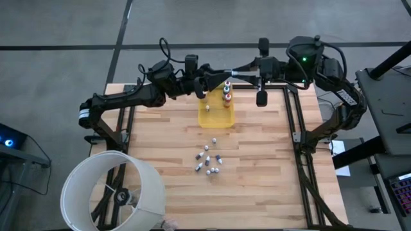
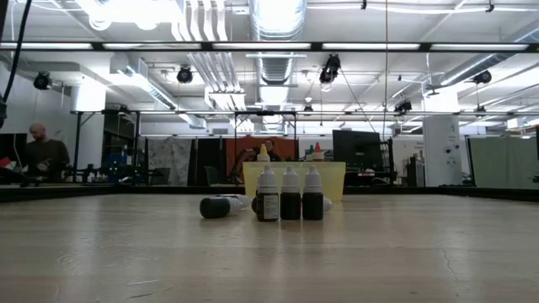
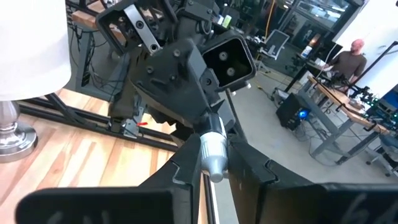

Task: Pick & Place food coloring
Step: Put the top small black food coloring bottle into the yellow bin

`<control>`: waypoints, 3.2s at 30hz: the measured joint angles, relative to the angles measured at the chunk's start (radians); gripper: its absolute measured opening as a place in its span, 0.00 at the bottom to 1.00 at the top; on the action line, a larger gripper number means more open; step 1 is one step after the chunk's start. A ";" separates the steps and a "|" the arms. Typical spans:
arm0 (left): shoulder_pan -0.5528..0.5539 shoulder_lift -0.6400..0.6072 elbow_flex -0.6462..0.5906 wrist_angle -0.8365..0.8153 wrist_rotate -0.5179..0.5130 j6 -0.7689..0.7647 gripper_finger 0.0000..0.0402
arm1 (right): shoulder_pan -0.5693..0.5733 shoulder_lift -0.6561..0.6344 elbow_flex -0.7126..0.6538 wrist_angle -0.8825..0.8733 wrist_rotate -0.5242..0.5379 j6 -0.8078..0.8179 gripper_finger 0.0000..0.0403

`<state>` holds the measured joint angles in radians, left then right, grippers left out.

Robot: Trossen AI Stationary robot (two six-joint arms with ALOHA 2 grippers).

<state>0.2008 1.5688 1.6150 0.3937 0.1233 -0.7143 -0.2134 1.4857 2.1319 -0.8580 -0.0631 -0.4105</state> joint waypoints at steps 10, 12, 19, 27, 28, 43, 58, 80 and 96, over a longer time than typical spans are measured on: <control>0.023 -0.031 0.001 -0.125 0.048 0.033 0.52 | 0.000 0.000 0.000 -0.134 0.004 0.082 0.12; 0.032 -0.056 0.001 -0.198 0.063 0.056 0.54 | 0.000 0.004 0.000 -0.180 0.006 0.114 0.12; 0.036 -0.167 0.001 -0.474 -0.016 0.228 0.55 | -0.009 0.064 -0.003 -0.378 0.014 0.255 0.12; 0.033 -0.214 0.001 -0.645 -0.078 0.285 0.55 | -0.029 0.196 -0.004 -0.447 0.014 0.283 0.12; 0.033 -0.213 0.001 -0.662 -0.077 0.284 0.55 | -0.037 0.213 -0.004 -0.452 0.014 0.283 0.12; 0.032 -0.212 0.001 -0.719 -0.077 0.299 0.55 | -0.145 0.473 -0.015 -0.514 -0.006 0.280 0.12; 0.033 -0.212 0.000 -0.735 -0.077 0.302 0.55 | -0.170 0.369 -0.424 -0.283 -0.047 0.348 0.12; 0.033 -0.212 0.000 -0.739 -0.082 0.302 0.55 | -0.223 0.381 -0.659 -0.126 -0.050 0.380 0.12; 0.033 -0.211 0.000 -0.739 -0.083 0.303 0.55 | -0.210 0.381 -0.608 -0.137 -0.076 0.355 0.12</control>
<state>0.2337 1.3575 1.6154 -0.3450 0.0399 -0.4117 -0.4232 1.8671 1.5239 -0.9951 -0.1387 -0.0551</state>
